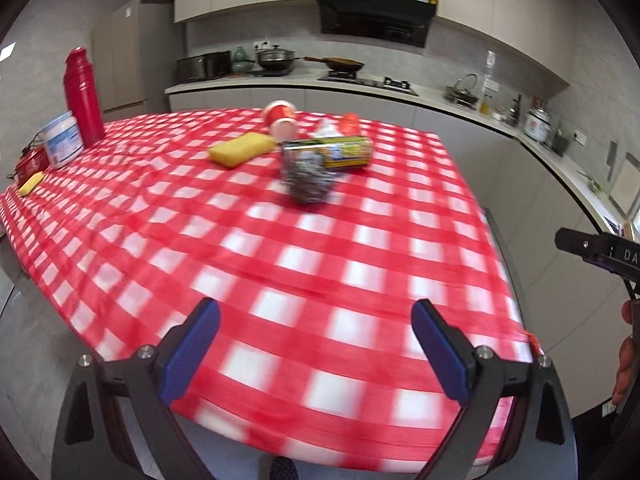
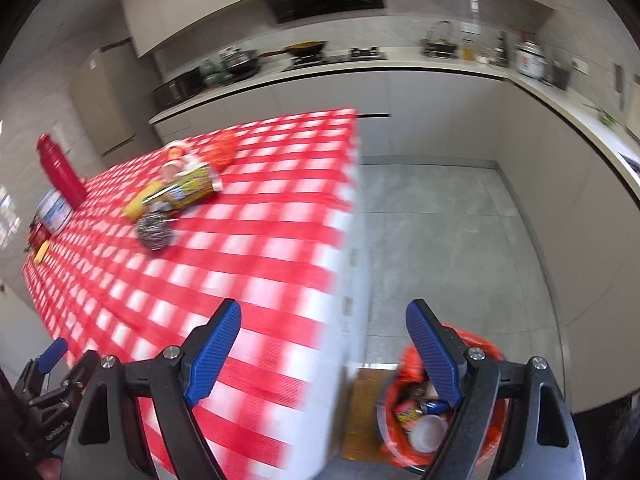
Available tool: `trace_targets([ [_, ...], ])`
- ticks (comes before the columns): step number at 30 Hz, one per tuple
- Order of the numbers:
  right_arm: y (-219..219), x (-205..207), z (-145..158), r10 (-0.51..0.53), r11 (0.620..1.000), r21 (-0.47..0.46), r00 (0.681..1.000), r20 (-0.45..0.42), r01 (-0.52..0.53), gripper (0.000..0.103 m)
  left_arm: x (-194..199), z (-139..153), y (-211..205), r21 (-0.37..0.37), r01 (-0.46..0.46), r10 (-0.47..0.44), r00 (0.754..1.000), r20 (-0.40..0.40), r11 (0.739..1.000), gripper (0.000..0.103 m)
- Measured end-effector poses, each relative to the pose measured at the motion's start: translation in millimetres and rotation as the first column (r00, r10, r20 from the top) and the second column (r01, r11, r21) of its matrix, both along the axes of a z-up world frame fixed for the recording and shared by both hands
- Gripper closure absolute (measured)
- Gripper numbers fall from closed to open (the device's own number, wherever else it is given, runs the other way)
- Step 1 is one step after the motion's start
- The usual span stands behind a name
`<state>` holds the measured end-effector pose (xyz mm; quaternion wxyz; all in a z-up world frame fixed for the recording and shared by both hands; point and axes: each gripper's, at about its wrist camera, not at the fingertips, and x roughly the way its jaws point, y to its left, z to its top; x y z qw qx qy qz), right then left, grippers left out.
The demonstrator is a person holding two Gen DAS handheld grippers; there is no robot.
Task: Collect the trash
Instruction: 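Move both tools back over the table toward the scrubber and can, then grasp the steel scrubber with the right tool while the left tool grasps the drink can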
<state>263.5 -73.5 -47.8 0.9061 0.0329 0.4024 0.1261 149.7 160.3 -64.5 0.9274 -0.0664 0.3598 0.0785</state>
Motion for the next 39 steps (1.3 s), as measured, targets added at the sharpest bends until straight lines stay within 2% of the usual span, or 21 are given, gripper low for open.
trace_targets([
  [8, 128.5, 40.1, -5.4, 0.126, 0.992, -0.005, 0.991, -0.044, -0.126, 0.017, 30.5, -5.5, 73.4, -0.010, -0.016, 0.015, 1.000, -0.016, 1.000, 0.006],
  [12, 174.2, 67.5, -17.7, 0.131, 0.991, 0.026, 0.987, -0.088, -0.130, 0.017, 48.2, -7.1, 109.1, -0.032, -0.024, 0.024, 1.000, -0.014, 0.999, 0.006],
  [18, 226.4, 102.1, -38.5, 0.111, 0.994, 0.023, 0.986, -0.126, -0.109, 0.017, 72.5, -11.2, 153.2, -0.045, -0.020, 0.020, 1.000, -0.017, 0.999, 0.006],
  [25, 246.2, 128.5, -57.9, 0.068, 0.998, 0.006, 0.984, -0.163, -0.068, 0.018, 102.8, -13.9, 176.4, -0.048, 0.022, -0.024, 0.999, -0.025, 0.999, 0.006],
  [28, 248.9, 135.2, -63.7, 0.065, 0.998, 0.003, 0.983, -0.173, -0.065, 0.030, 116.8, -14.7, 181.8, -0.056, 0.047, -0.049, 0.999, -0.025, 0.997, 0.006],
  [29, 249.9, 136.7, -64.7, 0.071, 0.997, 0.009, 0.982, -0.176, -0.070, 0.039, 123.2, -15.2, 182.2, -0.056, 0.055, -0.057, 0.998, -0.026, 0.997, 0.006],
  [30, 250.8, 138.0, -65.4, 0.074, 0.997, 0.006, 0.982, -0.176, -0.075, 0.042, 127.8, -15.5, 183.0, -0.058, 0.063, -0.065, 0.998, -0.026, 0.996, 0.006],
  [33, 250.0, 138.6, -62.5, 0.079, 0.997, -0.010, 0.985, -0.150, -0.081, 0.047, 143.1, -16.6, 179.3, -0.068, 0.089, -0.091, 0.995, -0.029, 0.994, 0.006],
  [39, 224.7, 144.9, -54.0, 0.011, 1.000, -0.015, 0.992, -0.127, -0.013, 0.047, 172.7, -24.3, 157.9, -0.068, 0.162, -0.166, 0.985, -0.050, 0.984, 0.006],
])
